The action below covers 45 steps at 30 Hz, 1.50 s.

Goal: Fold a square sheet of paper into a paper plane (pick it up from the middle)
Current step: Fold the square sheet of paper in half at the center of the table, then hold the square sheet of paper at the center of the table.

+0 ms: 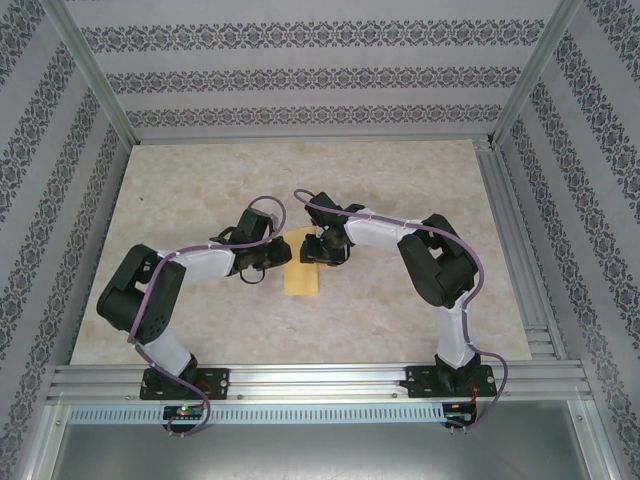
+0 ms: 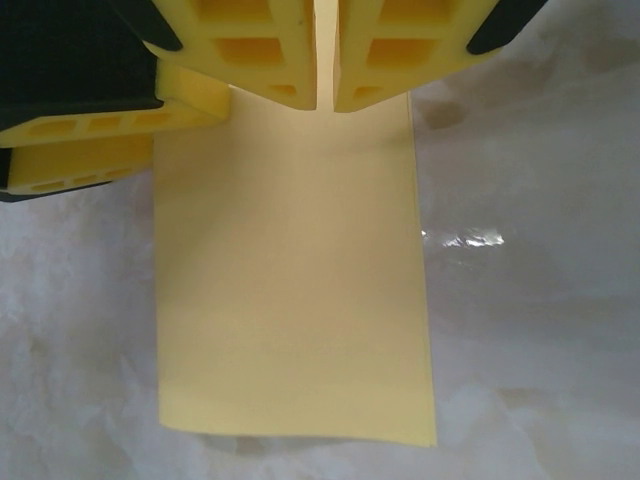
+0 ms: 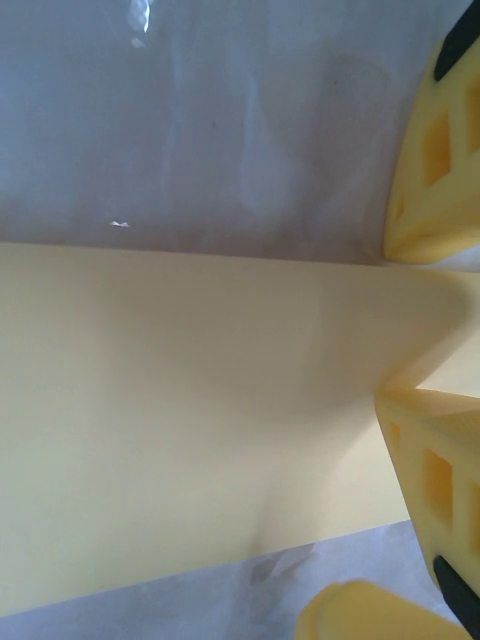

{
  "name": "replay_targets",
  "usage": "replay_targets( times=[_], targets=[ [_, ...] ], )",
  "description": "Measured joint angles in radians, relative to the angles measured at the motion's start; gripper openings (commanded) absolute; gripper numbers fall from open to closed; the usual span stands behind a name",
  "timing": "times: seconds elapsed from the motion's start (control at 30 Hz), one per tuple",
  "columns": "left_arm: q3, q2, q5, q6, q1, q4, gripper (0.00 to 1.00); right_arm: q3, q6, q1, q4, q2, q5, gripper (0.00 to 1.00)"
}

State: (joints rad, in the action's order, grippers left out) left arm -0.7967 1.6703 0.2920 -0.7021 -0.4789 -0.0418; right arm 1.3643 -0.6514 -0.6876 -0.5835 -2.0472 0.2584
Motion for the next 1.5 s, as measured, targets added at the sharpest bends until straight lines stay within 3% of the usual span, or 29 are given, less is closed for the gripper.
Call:
replay_targets(
  times=[0.57, 0.87, 1.1, 1.27, 1.5],
  targets=[
    [-0.023, 0.059, 0.005, 0.0, -0.008, -0.034, 0.11, 0.002, 0.0, -0.005, -0.002, 0.0, -0.006, 0.43],
    [-0.063, 0.08, -0.002, 0.001, -0.009, -0.086, 0.09, 0.004, -0.001, -0.005, -0.003, 0.017, -0.007, 0.47],
    [-0.064, 0.081, -0.003, 0.001, -0.009, -0.09, 0.08, -0.109, -0.002, 0.032, 0.026, 0.162, -0.033, 0.51],
    [-0.064, 0.081, -0.003, 0.001, -0.009, -0.09, 0.07, -0.118, 0.017, 0.057, 0.075, 0.254, 0.007, 0.4],
    [-0.064, 0.081, -0.003, 0.001, -0.009, -0.09, 0.07, -0.104, 0.027, 0.033, 0.138, 0.164, 0.103, 0.24]
  ],
)
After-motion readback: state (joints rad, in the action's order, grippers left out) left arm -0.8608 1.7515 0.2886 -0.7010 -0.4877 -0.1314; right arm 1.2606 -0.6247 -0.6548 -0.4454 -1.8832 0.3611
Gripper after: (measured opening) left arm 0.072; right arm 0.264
